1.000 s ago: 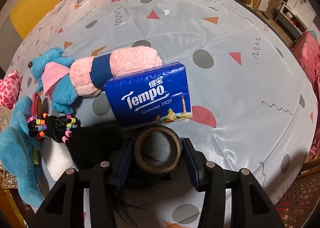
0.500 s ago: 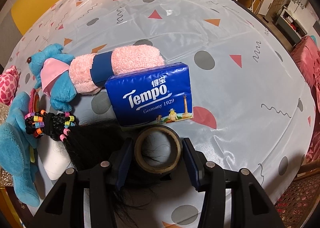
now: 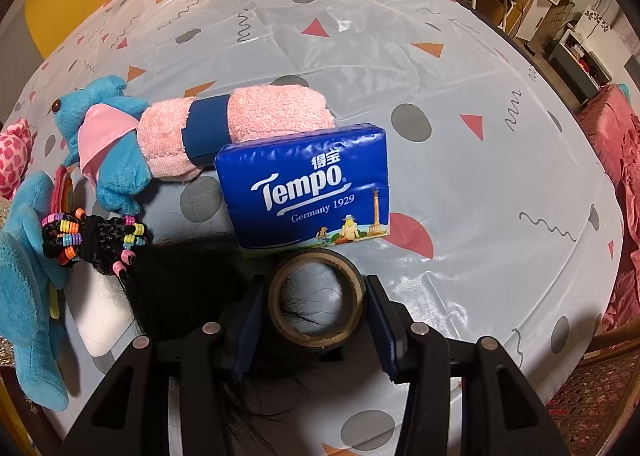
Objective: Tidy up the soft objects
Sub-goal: 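Carry the cream cloth with the left gripper into the gold tray and release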
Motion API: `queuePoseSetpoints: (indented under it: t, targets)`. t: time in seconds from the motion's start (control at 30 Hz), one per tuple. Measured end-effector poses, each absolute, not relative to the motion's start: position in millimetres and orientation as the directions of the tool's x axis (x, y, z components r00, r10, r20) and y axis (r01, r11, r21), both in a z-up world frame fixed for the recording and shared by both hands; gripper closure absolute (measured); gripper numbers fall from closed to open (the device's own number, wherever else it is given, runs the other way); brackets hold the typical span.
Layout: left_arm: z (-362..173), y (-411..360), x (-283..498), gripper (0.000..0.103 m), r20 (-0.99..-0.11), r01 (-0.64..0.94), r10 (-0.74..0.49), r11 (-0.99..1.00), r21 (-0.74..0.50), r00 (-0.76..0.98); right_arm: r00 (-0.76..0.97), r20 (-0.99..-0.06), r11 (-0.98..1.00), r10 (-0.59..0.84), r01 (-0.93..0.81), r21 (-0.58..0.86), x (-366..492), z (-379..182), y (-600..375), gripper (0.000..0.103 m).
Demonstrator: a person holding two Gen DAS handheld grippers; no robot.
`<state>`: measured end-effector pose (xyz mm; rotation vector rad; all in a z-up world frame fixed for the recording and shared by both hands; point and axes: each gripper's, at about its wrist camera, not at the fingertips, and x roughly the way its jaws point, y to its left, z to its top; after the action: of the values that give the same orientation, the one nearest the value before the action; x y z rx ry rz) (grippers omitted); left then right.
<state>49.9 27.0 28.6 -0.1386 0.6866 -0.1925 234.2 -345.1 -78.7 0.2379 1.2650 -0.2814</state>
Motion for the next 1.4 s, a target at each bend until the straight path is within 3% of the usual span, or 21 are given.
queuePoseSetpoints:
  t: [0.2,0.43,1.33,1.4]
  targets:
    - [48.8,103.0,52.8,0.06,-0.622,-0.098,-0.006,0.986,-0.132,0.783,0.277,-0.958,0.943,-0.075,0.333,0.023,233.0,-79.3,-342.5,0.054]
    - [33.4,167.2,52.6,0.06,-0.667,-0.279,0.193,0.96,-0.024,0.72,0.279,-0.957,0.944,-0.072,0.328,0.025,232.9,-77.2,-339.5,0.054]
    - [-51.8,257.1,138.5,0.058,-0.863,-0.447,0.18,0.893,-0.058,0.472,0.282,-0.956,0.944,-0.076,0.329,0.022,231.7,-77.2,-337.9,0.054]
    - [-46.3,254.6,135.2,0.048,-0.847,-0.45,0.201,0.892,-0.05,0.492,0.284,-0.956,0.944,-0.074,0.329,0.024,231.7,-77.3,-339.1,0.054]
